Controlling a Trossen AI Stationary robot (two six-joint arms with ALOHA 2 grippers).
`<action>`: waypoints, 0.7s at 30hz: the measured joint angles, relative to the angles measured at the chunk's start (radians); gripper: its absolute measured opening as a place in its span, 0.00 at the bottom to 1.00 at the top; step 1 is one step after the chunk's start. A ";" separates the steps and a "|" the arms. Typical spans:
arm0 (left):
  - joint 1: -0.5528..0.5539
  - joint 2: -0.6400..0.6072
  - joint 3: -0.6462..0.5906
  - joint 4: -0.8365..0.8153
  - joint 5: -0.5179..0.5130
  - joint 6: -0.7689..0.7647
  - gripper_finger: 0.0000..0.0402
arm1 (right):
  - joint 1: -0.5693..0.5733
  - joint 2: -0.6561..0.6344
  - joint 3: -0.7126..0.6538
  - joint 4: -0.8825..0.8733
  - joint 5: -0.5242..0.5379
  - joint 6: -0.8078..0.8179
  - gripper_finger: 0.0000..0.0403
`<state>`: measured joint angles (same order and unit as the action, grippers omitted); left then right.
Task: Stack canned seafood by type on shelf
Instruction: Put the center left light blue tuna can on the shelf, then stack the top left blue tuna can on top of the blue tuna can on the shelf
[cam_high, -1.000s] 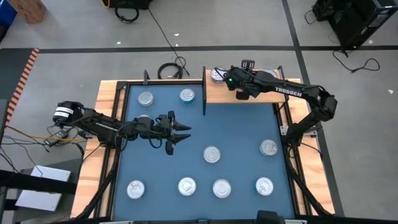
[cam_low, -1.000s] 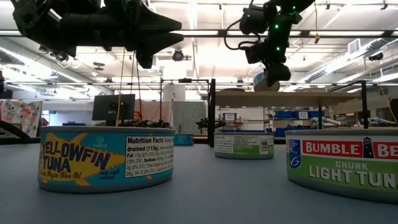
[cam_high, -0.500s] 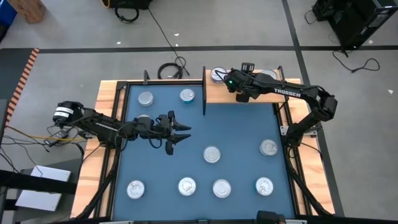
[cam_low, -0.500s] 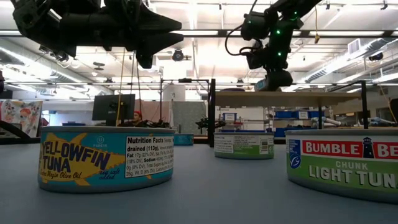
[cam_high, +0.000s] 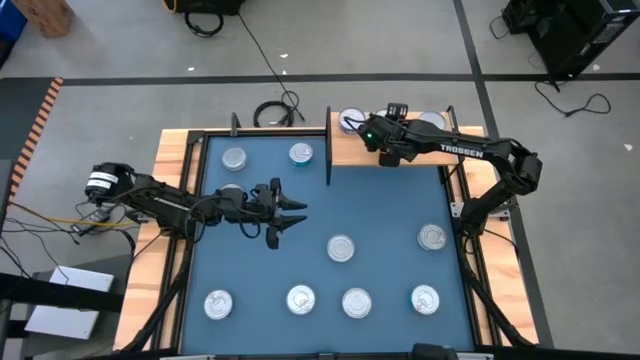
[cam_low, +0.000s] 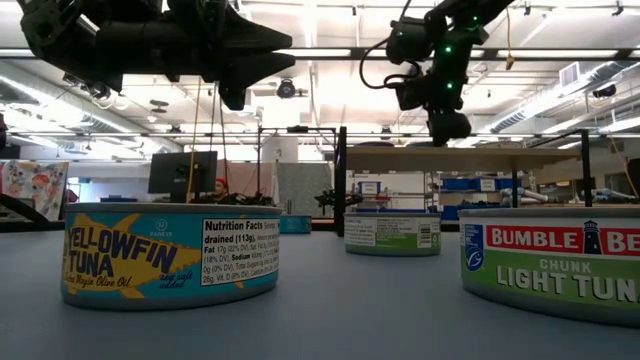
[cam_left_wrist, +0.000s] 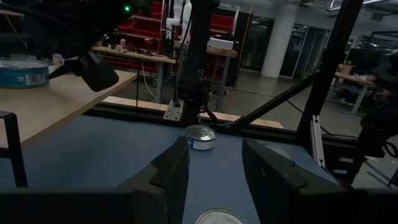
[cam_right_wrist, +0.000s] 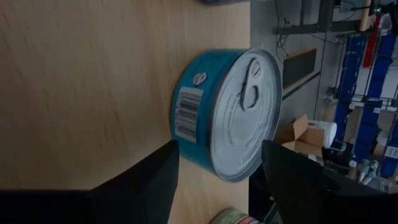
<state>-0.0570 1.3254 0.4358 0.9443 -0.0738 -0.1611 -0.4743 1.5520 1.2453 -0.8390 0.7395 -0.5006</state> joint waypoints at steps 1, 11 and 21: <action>0.000 0.000 0.000 0.000 0.000 0.000 0.38 | 0.002 0.000 0.000 -0.008 0.001 0.010 0.58; 0.000 0.000 0.000 0.000 0.000 0.000 0.38 | 0.033 -0.008 0.000 -0.117 0.001 0.102 0.52; 0.000 0.000 0.000 0.000 0.000 0.000 0.38 | 0.074 -0.146 0.001 -0.164 -0.075 0.236 0.14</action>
<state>-0.0570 1.3254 0.4358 0.9447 -0.0738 -0.1608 -0.4002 1.4060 1.2461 -1.0030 0.6646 -0.2644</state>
